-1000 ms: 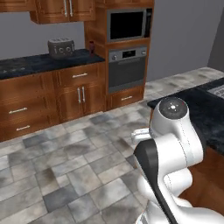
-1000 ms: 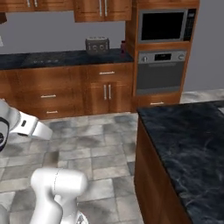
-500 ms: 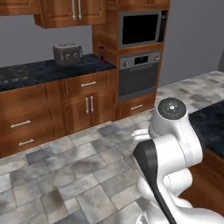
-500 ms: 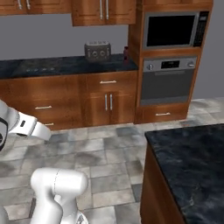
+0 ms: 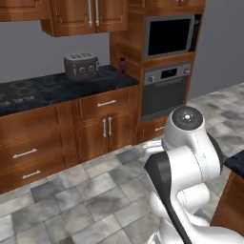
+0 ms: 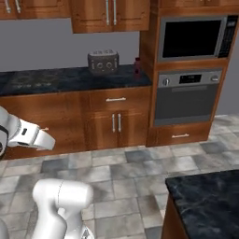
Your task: There is a wine glass and glass cup on the dining counter. Place the wine bottle next to the wine glass and the juice bottle next to the glass cup.
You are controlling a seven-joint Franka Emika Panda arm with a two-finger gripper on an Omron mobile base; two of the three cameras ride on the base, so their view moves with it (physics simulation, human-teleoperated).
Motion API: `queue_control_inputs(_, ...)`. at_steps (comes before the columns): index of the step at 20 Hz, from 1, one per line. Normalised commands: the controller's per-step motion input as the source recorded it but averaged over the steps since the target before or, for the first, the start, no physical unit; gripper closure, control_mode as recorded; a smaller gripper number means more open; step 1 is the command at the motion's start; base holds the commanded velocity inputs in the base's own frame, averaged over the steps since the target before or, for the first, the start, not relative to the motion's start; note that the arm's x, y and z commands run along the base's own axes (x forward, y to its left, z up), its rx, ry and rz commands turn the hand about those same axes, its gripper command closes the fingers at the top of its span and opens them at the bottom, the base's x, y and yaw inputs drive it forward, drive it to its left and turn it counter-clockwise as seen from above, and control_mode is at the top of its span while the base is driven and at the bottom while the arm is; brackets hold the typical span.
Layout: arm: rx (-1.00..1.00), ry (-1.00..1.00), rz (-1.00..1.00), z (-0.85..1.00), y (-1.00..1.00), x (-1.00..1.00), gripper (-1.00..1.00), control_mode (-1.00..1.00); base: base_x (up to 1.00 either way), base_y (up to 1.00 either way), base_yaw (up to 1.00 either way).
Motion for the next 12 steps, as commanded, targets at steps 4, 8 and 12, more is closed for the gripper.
queue_control_inputs(4, 0.0, 0.0, 0.0, 0.0, 0.0, 0.0, -1.0, 1.0, 0.94, 0.0, 0.0)
queue_control_inputs(8, 0.0, 0.0, 0.0, 0.0, 0.0, 0.0, -1.0, 1.0, 0.94, 0.0, 0.0)
queue_control_inputs(12, 0.0, 0.0, 0.0, 0.0, 0.0, 0.0, -1.0, 1.0, 0.94, -0.02, 0.0)
